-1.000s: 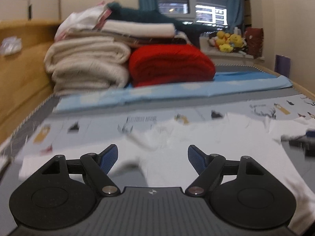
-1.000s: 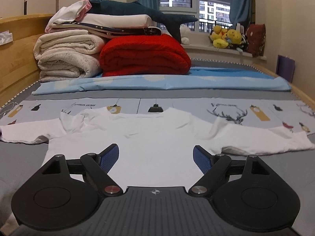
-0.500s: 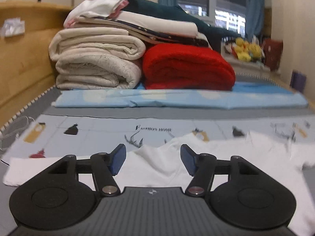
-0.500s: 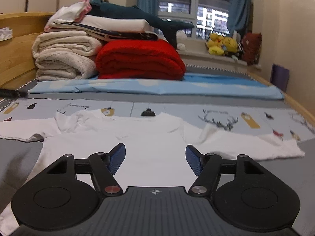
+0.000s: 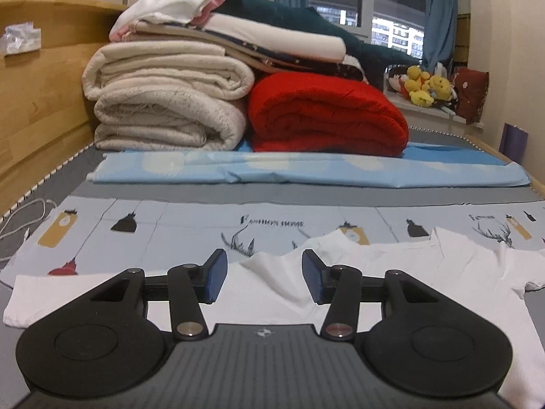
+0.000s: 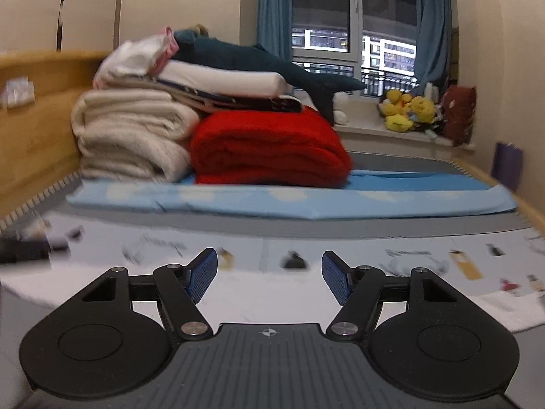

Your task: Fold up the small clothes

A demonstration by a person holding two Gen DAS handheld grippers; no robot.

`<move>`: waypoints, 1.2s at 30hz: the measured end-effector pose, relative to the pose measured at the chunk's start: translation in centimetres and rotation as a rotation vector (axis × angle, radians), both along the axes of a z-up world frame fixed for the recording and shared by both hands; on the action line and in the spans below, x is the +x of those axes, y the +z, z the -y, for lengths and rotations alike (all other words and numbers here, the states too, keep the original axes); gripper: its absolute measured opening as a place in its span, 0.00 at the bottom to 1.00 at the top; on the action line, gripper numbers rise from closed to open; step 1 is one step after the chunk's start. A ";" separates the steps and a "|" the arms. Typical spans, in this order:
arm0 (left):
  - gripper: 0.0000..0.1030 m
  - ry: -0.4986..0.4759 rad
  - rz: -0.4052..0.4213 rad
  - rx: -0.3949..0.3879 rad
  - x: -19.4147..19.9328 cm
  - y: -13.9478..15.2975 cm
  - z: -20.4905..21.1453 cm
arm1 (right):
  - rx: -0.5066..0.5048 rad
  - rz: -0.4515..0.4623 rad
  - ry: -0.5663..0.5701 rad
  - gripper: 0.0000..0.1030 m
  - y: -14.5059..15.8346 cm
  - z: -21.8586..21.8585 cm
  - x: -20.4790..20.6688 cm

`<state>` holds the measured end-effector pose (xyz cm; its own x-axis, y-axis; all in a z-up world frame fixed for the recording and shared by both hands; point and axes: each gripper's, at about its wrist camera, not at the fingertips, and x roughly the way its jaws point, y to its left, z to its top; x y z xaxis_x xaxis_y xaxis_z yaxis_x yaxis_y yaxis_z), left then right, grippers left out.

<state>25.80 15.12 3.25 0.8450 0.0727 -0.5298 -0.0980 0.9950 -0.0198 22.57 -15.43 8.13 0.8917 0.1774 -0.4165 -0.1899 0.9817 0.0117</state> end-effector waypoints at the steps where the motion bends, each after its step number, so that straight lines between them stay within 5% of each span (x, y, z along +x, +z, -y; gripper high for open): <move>1: 0.50 0.010 -0.009 -0.004 0.0 -0.2 -0.3 | 0.017 0.006 0.010 0.67 0.3 -0.6 0.8; 7: 0.38 0.087 -0.083 -0.023 0.5 -2.1 -2.1 | 0.048 0.015 0.067 0.67 -1.4 -3.4 4.2; 11: 0.23 0.150 -0.148 -0.036 1.5 -4.0 -3.9 | 0.018 -0.104 0.050 0.66 -4.2 -4.0 5.8; 14: 0.23 0.208 -0.178 -0.077 2.4 -4.9 -5.7 | 0.037 -0.109 0.057 0.66 -3.7 -4.6 6.9; 18: 0.24 0.303 -0.200 -0.119 3.7 -5.9 -8.7 | 0.007 -0.071 0.091 0.49 -3.3 -4.8 7.5; 21: 0.37 0.382 -0.243 -0.164 4.6 -6.8 -11.9 | 0.008 -0.078 0.095 0.26 -3.4 -4.5 8.3; 23: 0.70 0.454 -0.294 -0.206 4.7 -7.8 -14.3 | 0.010 -0.091 0.085 0.22 -3.5 -4.1 8.9; 24: 0.74 0.487 -0.326 -0.235 4.7 -8.4 -15.6 | 0.008 -0.097 0.080 0.22 -3.7 -4.0 9.2; 28: 0.79 0.633 -0.387 -0.322 3.6 -9.9 -19.9 | -0.016 -0.124 0.072 0.24 -4.6 -3.8 10.0; 36: 0.79 0.876 -0.383 -0.496 0.8 -11.6 -27.6 | -0.036 -0.206 0.090 0.30 -6.6 -4.2 11.0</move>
